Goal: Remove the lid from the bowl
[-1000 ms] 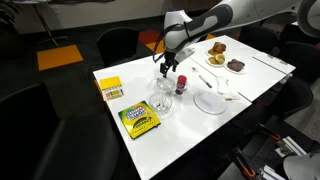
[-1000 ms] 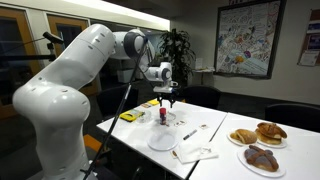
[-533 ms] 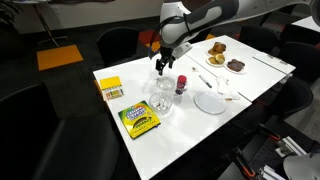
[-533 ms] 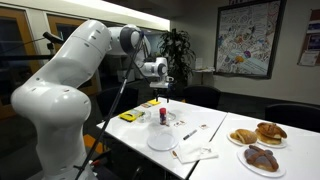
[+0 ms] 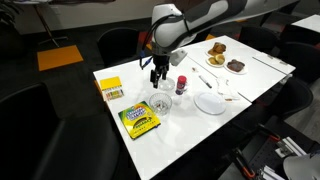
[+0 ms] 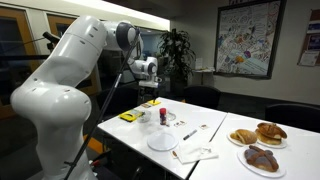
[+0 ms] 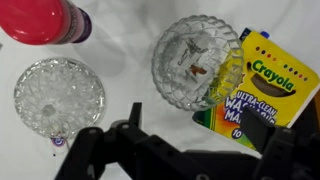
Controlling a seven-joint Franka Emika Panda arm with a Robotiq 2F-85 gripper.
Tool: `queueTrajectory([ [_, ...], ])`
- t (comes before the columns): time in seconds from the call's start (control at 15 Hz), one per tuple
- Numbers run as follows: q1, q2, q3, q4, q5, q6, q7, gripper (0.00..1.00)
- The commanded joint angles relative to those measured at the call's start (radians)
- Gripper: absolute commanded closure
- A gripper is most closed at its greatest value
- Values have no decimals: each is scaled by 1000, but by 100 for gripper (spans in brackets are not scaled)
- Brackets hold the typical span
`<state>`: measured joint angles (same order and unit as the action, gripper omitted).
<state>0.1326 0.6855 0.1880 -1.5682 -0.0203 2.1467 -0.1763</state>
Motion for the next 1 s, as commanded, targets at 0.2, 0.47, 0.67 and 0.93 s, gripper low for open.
queueTrajectory([
  [0.2,9,-27,16,-127,40,16,-10,0],
  [0.47,26,-25,-2,-178,21,71,16,0],
  [0.67,46,-24,-20,-221,-29,190,22,0],
  [0.93,57,-9,-28,-250,-69,290,33,0],
])
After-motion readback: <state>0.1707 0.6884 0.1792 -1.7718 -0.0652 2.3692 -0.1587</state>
